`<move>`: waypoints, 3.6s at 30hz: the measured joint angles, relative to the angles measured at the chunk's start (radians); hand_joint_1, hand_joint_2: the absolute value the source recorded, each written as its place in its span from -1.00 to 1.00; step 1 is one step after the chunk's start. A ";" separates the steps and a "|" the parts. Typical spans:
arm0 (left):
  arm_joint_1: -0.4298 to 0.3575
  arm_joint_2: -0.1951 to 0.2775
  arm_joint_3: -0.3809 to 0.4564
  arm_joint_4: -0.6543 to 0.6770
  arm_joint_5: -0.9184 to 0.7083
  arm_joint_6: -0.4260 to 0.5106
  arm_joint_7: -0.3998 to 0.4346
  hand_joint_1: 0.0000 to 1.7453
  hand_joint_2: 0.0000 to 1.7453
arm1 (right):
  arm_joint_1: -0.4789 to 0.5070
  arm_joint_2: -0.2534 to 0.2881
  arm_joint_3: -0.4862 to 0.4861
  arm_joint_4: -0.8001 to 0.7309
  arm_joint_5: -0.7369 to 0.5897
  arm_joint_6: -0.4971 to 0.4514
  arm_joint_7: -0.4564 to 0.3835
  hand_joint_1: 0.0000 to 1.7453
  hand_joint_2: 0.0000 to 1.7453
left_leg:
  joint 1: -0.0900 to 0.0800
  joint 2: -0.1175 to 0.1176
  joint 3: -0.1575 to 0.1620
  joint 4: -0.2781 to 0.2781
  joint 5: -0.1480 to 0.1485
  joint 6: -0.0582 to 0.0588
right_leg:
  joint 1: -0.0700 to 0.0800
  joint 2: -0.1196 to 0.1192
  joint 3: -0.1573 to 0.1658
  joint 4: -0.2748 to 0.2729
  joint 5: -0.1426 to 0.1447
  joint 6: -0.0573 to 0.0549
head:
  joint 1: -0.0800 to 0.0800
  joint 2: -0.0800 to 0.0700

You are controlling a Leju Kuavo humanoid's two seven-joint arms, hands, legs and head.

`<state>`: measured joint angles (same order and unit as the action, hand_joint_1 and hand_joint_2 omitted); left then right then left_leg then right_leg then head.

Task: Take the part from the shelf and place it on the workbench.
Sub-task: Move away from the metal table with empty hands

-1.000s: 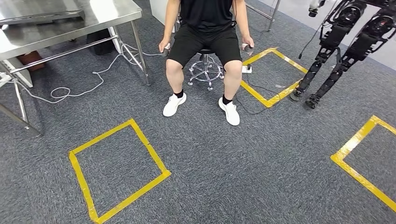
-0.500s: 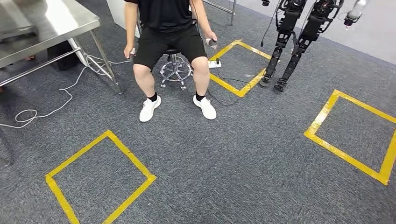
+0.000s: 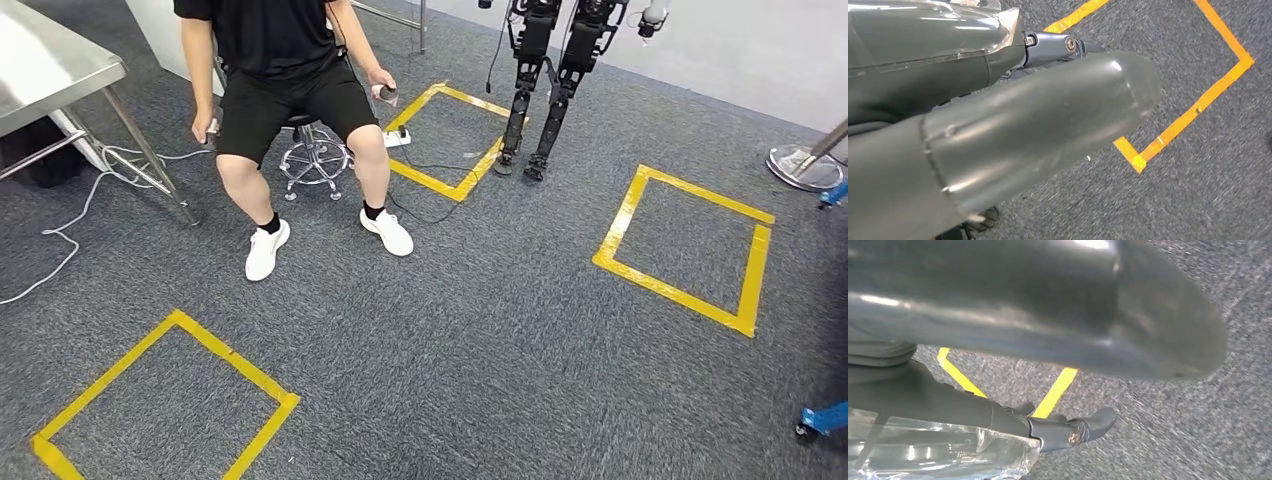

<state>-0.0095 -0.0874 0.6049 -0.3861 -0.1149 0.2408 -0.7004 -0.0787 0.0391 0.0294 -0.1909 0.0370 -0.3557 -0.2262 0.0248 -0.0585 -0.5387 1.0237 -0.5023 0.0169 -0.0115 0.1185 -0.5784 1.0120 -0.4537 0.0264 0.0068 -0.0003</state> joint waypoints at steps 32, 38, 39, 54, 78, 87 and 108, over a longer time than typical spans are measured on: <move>-0.001 -0.005 0.018 -0.007 0.017 0.049 0.000 -1.00 -1.00 | 0.025 -0.007 -0.011 0.002 0.005 0.001 0.010 -1.00 -1.00 | 0.000 0.012 -0.005 0.002 0.004 0.004 | -0.005 0.002 -0.006 0.004 -0.004 0.009 | 0.000 0.000; 0.003 -0.006 0.023 -0.007 0.017 0.056 0.000 -1.00 -1.00 | 0.023 -0.007 -0.011 0.003 0.011 0.001 0.012 -1.00 -1.00 | -0.005 0.097 -0.013 -0.008 0.014 0.033 | -0.005 -0.104 -0.142 0.282 -0.128 0.004 | 0.015 0.000; 0.003 -0.006 0.023 -0.006 0.017 0.057 0.000 -1.00 -1.00 | 0.024 -0.007 -0.011 0.003 0.013 0.001 0.012 -1.00 -1.00 | -0.006 0.107 -0.014 -0.008 0.014 0.033 | -0.005 -0.107 -0.145 0.296 -0.130 0.008 | 0.015 0.000; 0.000 -0.011 0.050 0.010 0.031 0.075 0.000 -1.00 -1.00 | 0.026 -0.007 -0.011 0.005 0.036 -0.002 0.043 -1.00 -1.00 | -0.003 0.061 -0.101 0.248 -0.134 -0.021 | -0.009 -0.101 0.034 -0.006 -0.021 -0.031 | 0.007 0.000; -0.005 -0.015 0.079 0.024 0.031 0.094 0.000 -1.00 -1.00 | 0.016 -0.007 -0.009 0.006 0.067 0.006 0.044 -1.00 -1.00 | -0.016 0.170 0.009 0.006 -0.016 0.001 | 0.010 -0.182 0.002 0.017 -0.027 0.005 | 0.013 0.000; -0.006 -0.015 0.078 0.031 0.015 0.088 0.000 -1.00 -1.00 | 0.019 -0.006 -0.009 0.006 0.062 0.007 0.048 -1.00 -1.00 | -0.003 0.058 -0.105 0.258 -0.132 -0.022 | 0.001 -0.075 0.008 0.012 -0.014 -0.041 | 0.007 0.000; -0.027 -0.004 0.079 0.049 0.000 0.086 0.000 -1.00 -1.00 | 0.018 -0.007 -0.024 0.007 0.060 0.016 0.050 -1.00 -1.00 | -0.012 0.168 0.013 0.002 -0.015 -0.001 | -0.004 -0.182 -0.009 0.022 -0.019 0.008 | 0.013 0.000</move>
<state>-0.0365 -0.0911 0.6836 -0.3370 -0.1153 0.3271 -0.7006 -0.0611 0.0322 0.0053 -0.1843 0.0968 -0.3399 -0.1765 0.0124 0.1091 -0.5259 1.0258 -0.5174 0.0162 -0.0155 -0.0634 -0.5874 1.0339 -0.4724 0.0340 0.0195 -0.0004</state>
